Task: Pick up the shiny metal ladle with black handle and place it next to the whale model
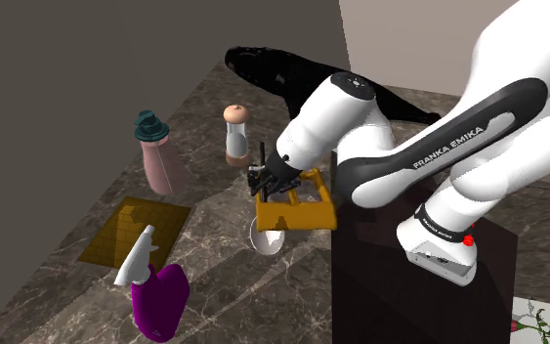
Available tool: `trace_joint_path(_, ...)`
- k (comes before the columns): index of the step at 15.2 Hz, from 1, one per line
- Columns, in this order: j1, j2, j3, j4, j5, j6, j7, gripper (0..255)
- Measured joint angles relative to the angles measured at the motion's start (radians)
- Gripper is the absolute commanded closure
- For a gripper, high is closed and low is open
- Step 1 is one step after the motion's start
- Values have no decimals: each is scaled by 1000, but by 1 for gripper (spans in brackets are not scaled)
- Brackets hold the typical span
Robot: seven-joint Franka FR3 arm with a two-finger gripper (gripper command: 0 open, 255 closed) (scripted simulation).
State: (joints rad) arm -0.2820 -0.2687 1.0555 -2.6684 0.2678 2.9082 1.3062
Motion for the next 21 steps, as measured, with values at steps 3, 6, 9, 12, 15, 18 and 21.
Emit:
trace_joint_path(3, 59, -39, -59, 14, 41, -53, -33, 255)
trace_joint_path(6, 104, -78, -108, 29, 72, -108, -60, 255)
trace_joint_path(9, 140, -120, -154, 45, 97, -166, -84, 255)
trace_joint_path(12, 163, -155, -188, 63, 110, -220, -99, 255)
trace_joint_path(15, 183, -189, -216, 79, 121, -269, -109, 255)
trace_joint_path(18, 193, -216, -240, 102, 123, -319, -115, 255)
trace_joint_path(21, 202, -243, -263, 125, 124, -369, -120, 255)
